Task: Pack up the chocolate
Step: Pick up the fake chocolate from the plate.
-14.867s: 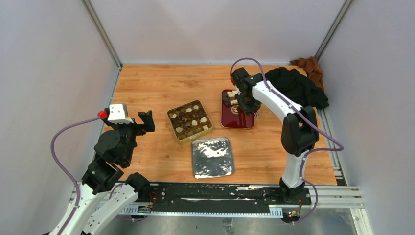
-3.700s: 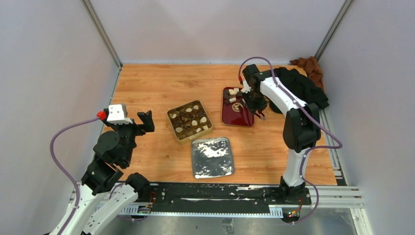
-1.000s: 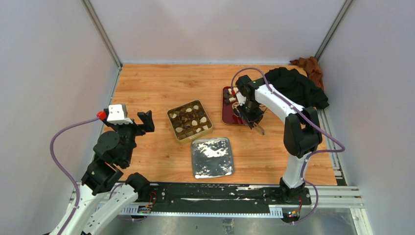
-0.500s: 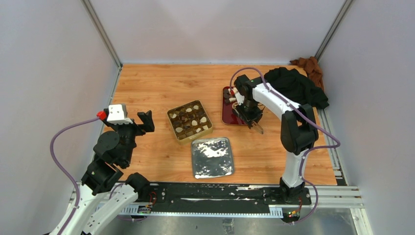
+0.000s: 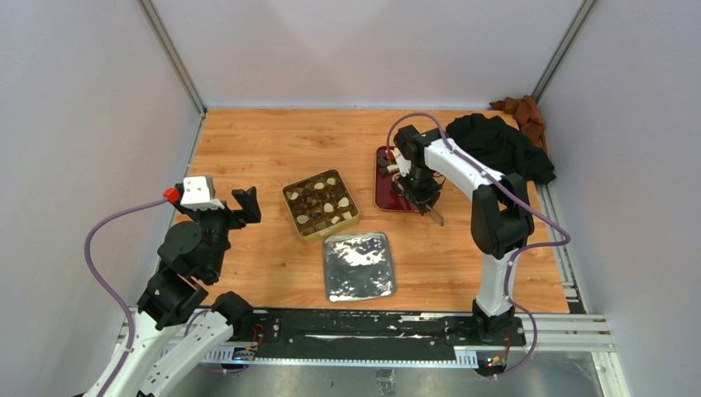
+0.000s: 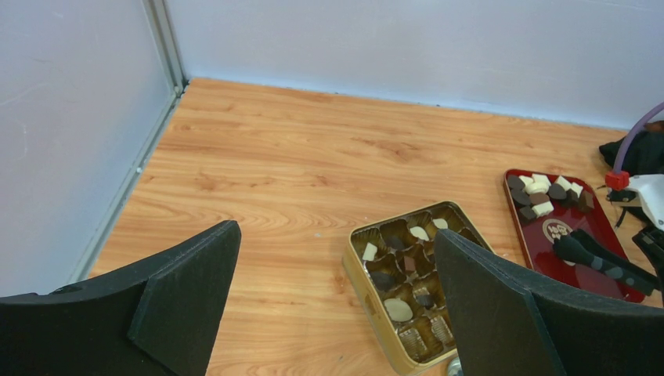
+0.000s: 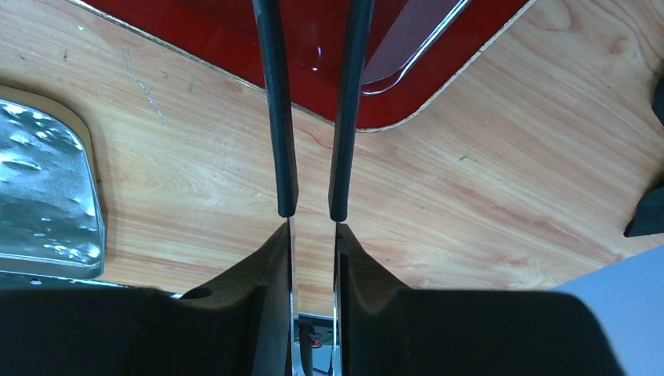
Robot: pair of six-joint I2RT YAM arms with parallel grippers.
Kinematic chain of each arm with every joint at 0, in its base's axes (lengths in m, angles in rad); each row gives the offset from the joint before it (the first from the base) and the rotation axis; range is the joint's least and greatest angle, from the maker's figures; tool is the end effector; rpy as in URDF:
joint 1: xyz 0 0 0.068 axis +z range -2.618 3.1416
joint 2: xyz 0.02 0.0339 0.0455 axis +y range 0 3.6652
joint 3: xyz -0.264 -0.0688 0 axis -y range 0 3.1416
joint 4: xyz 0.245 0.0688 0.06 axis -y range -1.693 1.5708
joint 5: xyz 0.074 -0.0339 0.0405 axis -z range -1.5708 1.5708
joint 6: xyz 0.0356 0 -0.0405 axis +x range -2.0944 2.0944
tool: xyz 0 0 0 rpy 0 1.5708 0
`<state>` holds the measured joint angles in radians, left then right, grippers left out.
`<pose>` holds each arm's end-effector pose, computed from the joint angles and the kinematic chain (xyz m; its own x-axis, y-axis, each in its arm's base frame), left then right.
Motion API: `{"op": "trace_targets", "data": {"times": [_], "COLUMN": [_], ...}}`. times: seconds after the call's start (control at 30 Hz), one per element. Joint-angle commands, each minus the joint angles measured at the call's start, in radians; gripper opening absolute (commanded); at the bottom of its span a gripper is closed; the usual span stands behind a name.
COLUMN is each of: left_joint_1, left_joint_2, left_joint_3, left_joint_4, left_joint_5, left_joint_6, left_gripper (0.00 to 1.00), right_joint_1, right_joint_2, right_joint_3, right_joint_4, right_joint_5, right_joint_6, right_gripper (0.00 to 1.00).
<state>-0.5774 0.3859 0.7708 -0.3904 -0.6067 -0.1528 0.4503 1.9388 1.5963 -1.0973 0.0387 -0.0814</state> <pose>0.0808 -0.0284 0.3599 -0.0001 -0.1492 -0.9888 -0.0296 0.9884 -0.1491 0.3429 0.1642 0.2254 -0.8547 -0.5034 -0.1271 -0.5015 0.8638 -0.0489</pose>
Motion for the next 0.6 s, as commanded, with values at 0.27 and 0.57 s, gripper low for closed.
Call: {"op": "trace_targets", "data": {"times": [0.27, 0.57], "left_joint_1": [0.005, 0.006], "left_joint_2": [-0.014, -0.015], "left_joint_3": [-0.010, -0.010], "left_joint_4": [0.021, 0.022], "left_joint_5": [-0.008, -0.010], "left_joint_6": [-0.002, -0.002], "left_gripper": [1.00, 1.00], "right_joint_1": [0.024, 0.099], "right_joint_2": [-0.093, -0.152], "right_joint_3": [0.017, 0.061], "right_joint_4": [-0.050, -0.073], "right_joint_5": [0.008, 0.003], "right_joint_6": [-0.005, 0.010], "right_gripper": [0.16, 0.16]}}
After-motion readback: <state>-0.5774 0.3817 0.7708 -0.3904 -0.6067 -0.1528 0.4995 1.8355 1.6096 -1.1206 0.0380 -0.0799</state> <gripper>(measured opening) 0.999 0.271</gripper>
